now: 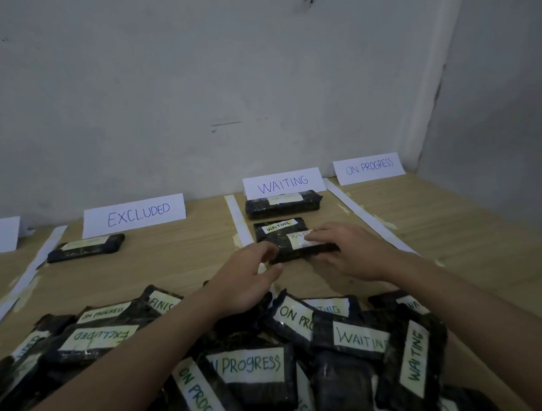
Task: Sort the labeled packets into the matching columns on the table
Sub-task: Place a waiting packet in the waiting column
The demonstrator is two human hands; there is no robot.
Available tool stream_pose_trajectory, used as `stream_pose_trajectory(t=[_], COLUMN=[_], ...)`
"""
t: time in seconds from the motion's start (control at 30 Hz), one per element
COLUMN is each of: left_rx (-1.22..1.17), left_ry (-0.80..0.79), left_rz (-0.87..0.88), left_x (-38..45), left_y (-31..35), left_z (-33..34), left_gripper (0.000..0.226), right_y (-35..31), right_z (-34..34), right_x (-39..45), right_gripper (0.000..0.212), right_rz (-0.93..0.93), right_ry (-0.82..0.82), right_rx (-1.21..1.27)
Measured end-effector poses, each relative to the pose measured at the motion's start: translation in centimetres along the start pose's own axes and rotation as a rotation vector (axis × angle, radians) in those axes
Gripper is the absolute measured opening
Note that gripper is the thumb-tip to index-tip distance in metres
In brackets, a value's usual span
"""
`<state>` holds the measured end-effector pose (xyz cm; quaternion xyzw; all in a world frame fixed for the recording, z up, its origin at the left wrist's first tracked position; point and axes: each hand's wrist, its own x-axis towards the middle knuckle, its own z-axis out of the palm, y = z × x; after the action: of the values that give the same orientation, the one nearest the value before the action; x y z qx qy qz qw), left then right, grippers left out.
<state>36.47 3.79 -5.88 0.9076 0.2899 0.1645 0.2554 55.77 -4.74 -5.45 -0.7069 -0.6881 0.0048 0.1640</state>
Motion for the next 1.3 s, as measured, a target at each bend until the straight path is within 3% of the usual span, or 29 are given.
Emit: stream_pose_trajectory(t=[0.27, 0.5, 0.63, 0.77, 0.83, 1.03, 1.3], left_rx=[0.186, 0.269, 0.160, -0.196, -0.386, -0.678, -0.811], left_ry=[-0.148, -0.160, -0.122, -0.081, -0.046, 0.125, 0.165], left_rz=[0.172, 0.243, 0.240, 0.118, 0.064, -0.128, -0.264], left_x=[-3.4, -5.5, -6.3, -6.8, -7.1, -7.8, -9.5], left_y=[1.3, 1.9, 2.6, 3.4, 3.4, 1.7, -0.4], left_z=[-0.7, -1.8, -2.1, -2.5, -3.0, -5.4, -6.4], left_gripper=[0.034, 0.029, 0.029, 0.023, 0.020, 0.024, 0.024], right_y=[-3.8, -6.1, -6.6, -7.8, -8.5, -9.3, -11.2], right_z=[-1.9, -2.9, -3.1, -3.4, -3.5, -3.0, -1.3], right_x=[-4.7, -6.8, -6.4, -5.3, -4.7, -3.8, -3.3], right_gripper=[0.027, 0.026, 0.022, 0.023, 0.026, 0.035, 0.039], right_rz=[-0.083, -0.034, 0.015, 0.047, 0.024, 0.023, -0.090], right_ry=[-0.129, -0.311, -0.191, 0.081, 0.168, 0.209, 0.253], right_rx=[0.080, 0.090, 0.244, 0.587, 0.642, 0.540, 0.375])
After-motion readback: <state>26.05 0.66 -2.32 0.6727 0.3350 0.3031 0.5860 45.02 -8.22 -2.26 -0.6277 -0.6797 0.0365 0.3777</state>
